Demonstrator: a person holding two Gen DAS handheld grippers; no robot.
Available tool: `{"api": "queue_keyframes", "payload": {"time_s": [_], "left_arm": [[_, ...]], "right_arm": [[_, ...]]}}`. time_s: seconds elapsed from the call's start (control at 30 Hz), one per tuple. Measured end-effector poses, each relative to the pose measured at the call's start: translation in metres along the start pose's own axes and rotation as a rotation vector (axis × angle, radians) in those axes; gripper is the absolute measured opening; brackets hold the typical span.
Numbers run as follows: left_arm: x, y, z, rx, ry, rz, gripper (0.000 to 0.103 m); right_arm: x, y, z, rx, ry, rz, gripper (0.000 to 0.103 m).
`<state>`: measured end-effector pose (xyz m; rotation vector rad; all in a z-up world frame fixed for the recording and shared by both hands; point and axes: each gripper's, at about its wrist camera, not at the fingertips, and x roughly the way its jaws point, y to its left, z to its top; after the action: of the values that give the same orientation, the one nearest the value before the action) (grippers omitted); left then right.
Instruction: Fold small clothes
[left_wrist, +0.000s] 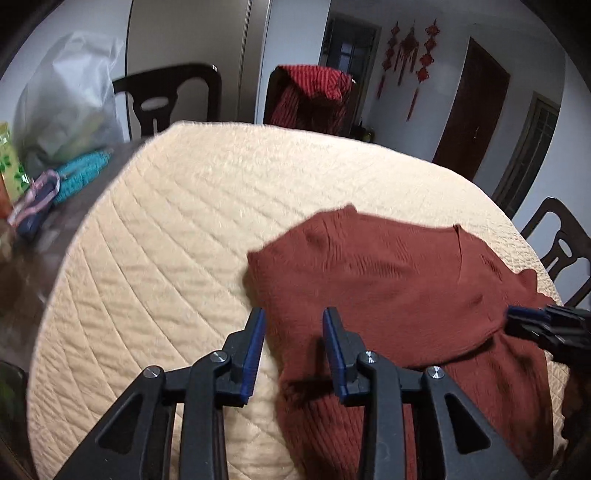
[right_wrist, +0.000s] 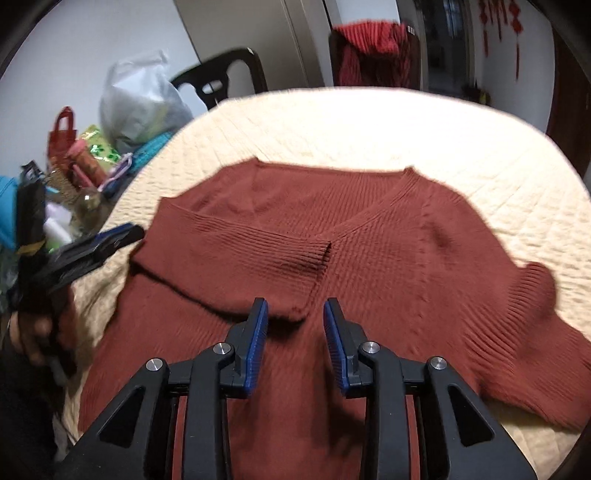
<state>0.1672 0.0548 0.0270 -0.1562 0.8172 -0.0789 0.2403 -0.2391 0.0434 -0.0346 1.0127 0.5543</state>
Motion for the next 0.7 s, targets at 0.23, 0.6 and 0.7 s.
{"api": "queue_keyframes", "payload": {"time_s": [0.23,0.6,0.7], "left_arm": [[0.01,-0.012,0.001,0.041,0.013,-0.013,0.029],[0.029,-0.01,0.008,0.06,0.034,0.006,0.029],[0.019,-0.01,0.008,0.055,0.021,-0.003,0.029]], "right_arm": [[0.02,-0.001,0.017,0.027,0.034,0.04,0.004],[0.023,-0.027,0.023,0.072,0.016,0.022,0.005],[0.013,-0.027,0.02,0.074,0.004,0.002,0.006]]}}
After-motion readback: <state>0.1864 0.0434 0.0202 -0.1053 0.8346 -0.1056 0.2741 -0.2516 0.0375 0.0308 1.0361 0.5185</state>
